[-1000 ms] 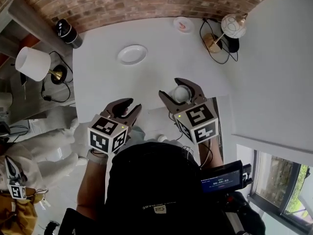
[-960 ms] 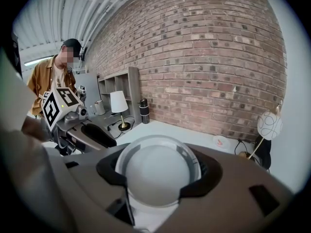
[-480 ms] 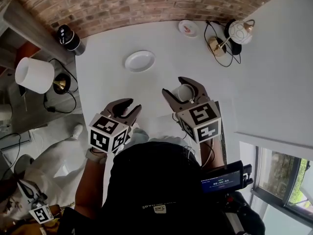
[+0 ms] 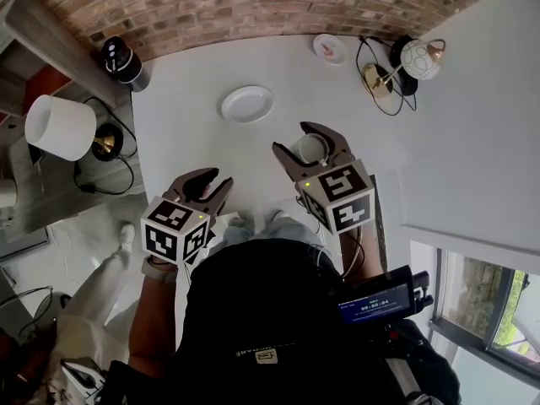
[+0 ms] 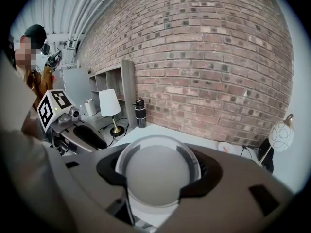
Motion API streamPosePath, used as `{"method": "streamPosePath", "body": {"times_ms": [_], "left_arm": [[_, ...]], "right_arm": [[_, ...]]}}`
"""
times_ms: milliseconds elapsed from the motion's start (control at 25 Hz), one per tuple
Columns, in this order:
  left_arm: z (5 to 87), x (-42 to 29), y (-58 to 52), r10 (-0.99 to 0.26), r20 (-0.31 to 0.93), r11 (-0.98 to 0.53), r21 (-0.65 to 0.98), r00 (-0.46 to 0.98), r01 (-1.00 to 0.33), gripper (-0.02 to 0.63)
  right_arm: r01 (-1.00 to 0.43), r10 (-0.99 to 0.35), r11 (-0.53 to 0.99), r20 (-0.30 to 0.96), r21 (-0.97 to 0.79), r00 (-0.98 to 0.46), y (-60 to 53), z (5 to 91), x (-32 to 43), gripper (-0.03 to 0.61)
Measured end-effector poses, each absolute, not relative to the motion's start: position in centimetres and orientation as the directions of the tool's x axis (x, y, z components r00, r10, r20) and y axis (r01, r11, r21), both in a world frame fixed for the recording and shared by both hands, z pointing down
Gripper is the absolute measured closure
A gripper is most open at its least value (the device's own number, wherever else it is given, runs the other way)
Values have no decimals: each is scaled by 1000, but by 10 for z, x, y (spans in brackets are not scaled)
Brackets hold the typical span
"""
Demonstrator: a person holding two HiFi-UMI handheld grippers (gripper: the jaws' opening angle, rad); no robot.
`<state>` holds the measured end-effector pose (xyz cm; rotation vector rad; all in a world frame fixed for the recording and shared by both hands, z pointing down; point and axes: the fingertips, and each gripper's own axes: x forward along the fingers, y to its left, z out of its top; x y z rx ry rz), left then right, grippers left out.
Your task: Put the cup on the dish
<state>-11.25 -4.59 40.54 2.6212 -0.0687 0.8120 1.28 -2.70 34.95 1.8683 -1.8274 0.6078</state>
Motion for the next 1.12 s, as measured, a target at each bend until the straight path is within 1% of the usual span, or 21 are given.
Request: {"method": "streamPosePath", "body": {"times_ms": [200, 360, 520, 800, 1120], "left_arm": [[405, -122, -50, 36, 561, -917, 348, 827, -196, 477], [405, -124, -51, 6, 569, -908, 347, 822, -234, 476], [404, -122, -53, -30, 576, -899, 342, 817, -273, 477], [404, -117, -61, -125, 596, -866, 324, 793, -380, 476], [399, -102, -57, -217, 601, -816, 321, 769, -481, 477]], "right_arm": [[-1000, -805, 7, 593, 12, 1, -40, 347, 14, 319], [-998, -786, 62, 618, 18, -38, -48, 348, 14, 319], [-994, -792, 106, 606, 11, -78, -63, 348, 17, 319], [-980, -801, 200, 575, -3, -165, -86, 357, 30, 319], [-954, -782, 299, 568, -21, -258, -102, 368, 44, 319]]}}
